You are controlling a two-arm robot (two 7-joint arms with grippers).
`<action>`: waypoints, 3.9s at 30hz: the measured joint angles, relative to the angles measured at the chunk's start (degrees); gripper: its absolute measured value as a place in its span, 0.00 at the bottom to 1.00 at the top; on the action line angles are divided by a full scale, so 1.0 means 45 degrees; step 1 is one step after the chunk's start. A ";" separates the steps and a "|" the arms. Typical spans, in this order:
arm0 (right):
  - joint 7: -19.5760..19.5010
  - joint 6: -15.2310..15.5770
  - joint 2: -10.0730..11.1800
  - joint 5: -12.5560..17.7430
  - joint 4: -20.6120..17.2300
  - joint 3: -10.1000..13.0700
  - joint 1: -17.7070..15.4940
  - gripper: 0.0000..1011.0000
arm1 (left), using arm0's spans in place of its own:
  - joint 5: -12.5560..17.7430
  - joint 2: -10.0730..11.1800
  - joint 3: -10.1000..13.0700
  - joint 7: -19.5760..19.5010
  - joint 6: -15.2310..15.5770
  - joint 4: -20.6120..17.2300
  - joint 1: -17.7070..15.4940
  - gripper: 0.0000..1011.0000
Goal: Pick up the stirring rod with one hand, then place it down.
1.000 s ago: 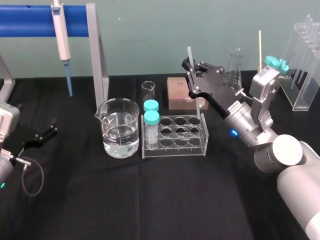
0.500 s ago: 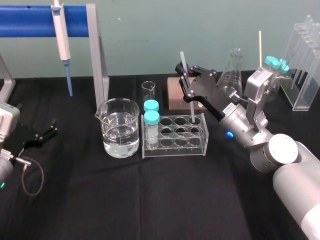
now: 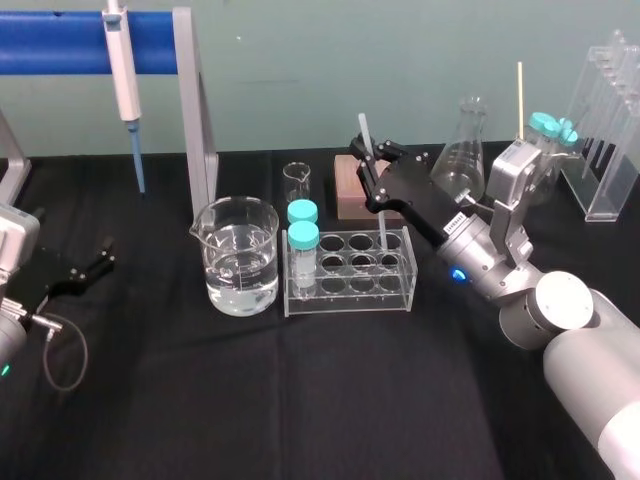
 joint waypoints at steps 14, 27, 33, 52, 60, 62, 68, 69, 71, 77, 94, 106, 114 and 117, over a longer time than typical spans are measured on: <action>0.0181 0.0067 -0.0115 0.0044 0.0703 -0.0064 0.0258 0.07 | 0.0001 0.0000 -0.0001 0.0000 0.0000 0.0000 0.0000 0.99; 0.0375 0.0056 -0.0222 0.0004 0.1523 -0.0048 0.0594 0.07 | 0.0001 0.0000 0.0000 0.0000 0.0000 0.0000 0.0000 0.99; 0.0423 0.0064 -0.0266 -0.0014 0.1818 -0.0020 0.0708 0.07 | 0.0000 0.0000 0.0000 0.0000 0.0000 0.0001 0.0000 0.99; 0.0129 0.0414 -0.0267 -0.0307 0.1932 0.0029 0.0726 0.07 | 0.0000 -0.0001 0.0000 0.0000 0.0000 0.0001 0.0000 0.99; 0.0134 0.0410 -0.0266 -0.0287 0.1941 0.0030 0.0730 0.07 | 0.0001 0.0000 0.0000 0.0000 0.0000 0.0000 0.0000 0.99; 0.0141 0.0407 -0.0266 -0.0277 0.1945 0.0030 0.0730 0.07 | 0.0001 0.0000 0.0000 0.0000 0.0000 0.0000 0.0000 0.99; 0.0160 0.0388 -0.0266 -0.0257 0.1952 0.0030 0.0730 0.16 | 0.0001 0.0000 0.0000 0.0000 0.0000 0.0000 0.0000 0.99; 0.0162 0.0385 -0.0266 -0.0256 0.1954 0.0030 0.0730 0.18 | 0.0001 0.0000 0.0000 0.0000 0.0000 0.0000 0.0000 0.99; 0.0166 0.0379 -0.0266 -0.0252 0.1957 0.0030 0.0730 0.24 | 0.0001 0.0000 0.0000 0.0000 0.0000 0.0000 0.0000 0.99; 0.0179 0.0372 -0.0266 -0.0242 0.1959 0.0030 0.0731 0.41 | 0.0001 0.0000 0.0000 0.0000 0.0000 0.0000 0.0000 0.99; 0.0192 0.0357 -0.0266 -0.0237 0.1958 0.0030 0.0731 0.94 | 0.0000 0.0000 0.0000 0.0000 0.0000 0.0000 0.0000 0.99; -0.0493 0.0420 -0.0135 -0.0531 0.0854 0.0060 0.0221 0.99 | 0.0002 0.0000 0.0000 0.0000 0.0000 0.0000 0.0000 0.99; -0.2427 0.0766 0.0050 -0.1202 -0.1516 0.0434 -0.0920 0.99 | 0.0002 0.0000 -0.0001 0.0000 0.0000 0.0001 0.0000 0.99; -0.3338 0.1044 0.0082 -0.1557 -0.2353 0.0679 -0.1387 0.99 | 0.0001 0.0000 0.0000 -0.0001 0.0000 0.0000 0.0000 0.99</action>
